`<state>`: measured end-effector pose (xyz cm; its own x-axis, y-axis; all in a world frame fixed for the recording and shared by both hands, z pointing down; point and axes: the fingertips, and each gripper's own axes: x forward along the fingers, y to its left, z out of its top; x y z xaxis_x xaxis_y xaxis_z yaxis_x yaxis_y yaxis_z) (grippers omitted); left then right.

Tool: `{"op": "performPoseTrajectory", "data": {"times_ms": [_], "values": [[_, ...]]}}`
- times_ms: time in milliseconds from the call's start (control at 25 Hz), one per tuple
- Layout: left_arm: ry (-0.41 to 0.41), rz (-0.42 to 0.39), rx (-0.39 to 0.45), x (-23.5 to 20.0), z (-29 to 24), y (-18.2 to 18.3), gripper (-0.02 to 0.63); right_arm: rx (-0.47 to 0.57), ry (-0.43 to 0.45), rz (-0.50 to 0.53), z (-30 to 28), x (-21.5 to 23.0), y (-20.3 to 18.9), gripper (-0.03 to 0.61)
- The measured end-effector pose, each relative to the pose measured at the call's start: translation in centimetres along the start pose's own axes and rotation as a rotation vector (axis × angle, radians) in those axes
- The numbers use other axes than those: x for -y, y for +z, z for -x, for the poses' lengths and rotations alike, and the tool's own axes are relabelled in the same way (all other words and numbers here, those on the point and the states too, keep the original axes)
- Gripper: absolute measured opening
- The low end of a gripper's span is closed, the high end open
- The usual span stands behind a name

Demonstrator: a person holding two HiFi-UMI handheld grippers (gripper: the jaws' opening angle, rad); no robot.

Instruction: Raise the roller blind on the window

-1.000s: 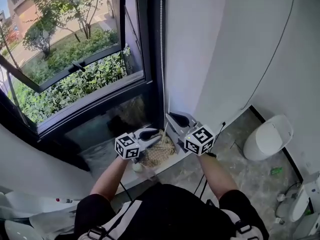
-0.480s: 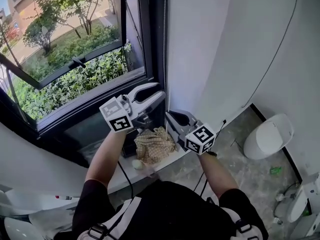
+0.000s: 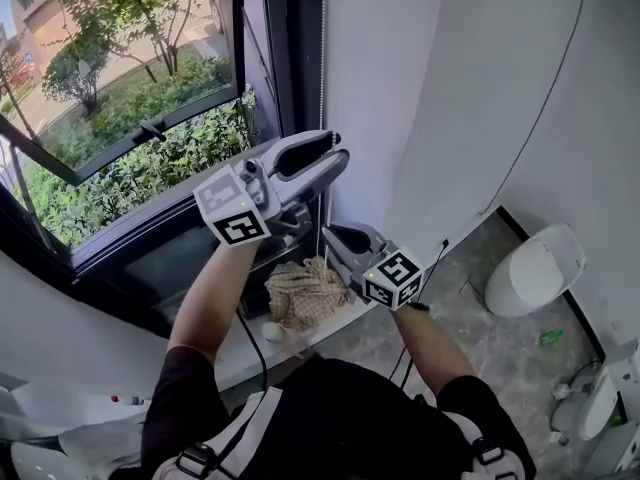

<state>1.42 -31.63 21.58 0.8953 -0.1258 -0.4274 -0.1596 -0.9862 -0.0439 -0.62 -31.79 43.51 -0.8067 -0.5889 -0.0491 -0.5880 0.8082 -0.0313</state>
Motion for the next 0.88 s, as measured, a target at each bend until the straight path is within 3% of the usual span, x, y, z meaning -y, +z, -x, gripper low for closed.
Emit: {"op": "performPoseTrajectory", "data": {"times_ms": [80, 160, 320, 440, 560, 720, 800, 880], "values": [[0.007, 0.008, 0.0, -0.1, 0.1, 0.0, 0.106, 0.002, -0.001, 0.0, 0.1, 0.0, 0.1, 0.008], [0.029, 0.037, 0.017, -0.4, 0.4, 0.2, 0.014, 0.004, 0.0, 0.002, 0.2, -0.2, 0.1, 0.008], [0.074, 0.081, 0.05, -1.2, 1.2, 0.3, 0.012, 0.009, 0.005, 0.004, 0.4, -0.5, 0.0, 0.008], [0.098, 0.077, 0.018, -1.0, 1.7, -0.6, 0.012, -0.007, 0.002, -0.001, 0.9, -0.6, -1.1, 0.008], [0.14, 0.059, -0.079, -0.5, 2.5, -4.1, 0.012, -0.088, -0.016, -0.028, 1.7, -0.4, -4.8, 0.008], [0.203, 0.062, -0.191, -0.5, 5.3, -11.2, 0.009, -0.332, -0.015, -0.042, 2.3, -0.4, -12.0, 0.008], [0.225, 0.088, -0.192, -0.7, 6.9, -13.9, 0.009, -0.423, 0.017, -0.012, 2.8, -1.2, -14.3, 0.011], [0.256, 0.121, -0.166, -0.9, 8.0, -14.5, 0.008, -0.4, 0.03, -0.02, 3.2, -1.7, -13.8, 0.052]]}}
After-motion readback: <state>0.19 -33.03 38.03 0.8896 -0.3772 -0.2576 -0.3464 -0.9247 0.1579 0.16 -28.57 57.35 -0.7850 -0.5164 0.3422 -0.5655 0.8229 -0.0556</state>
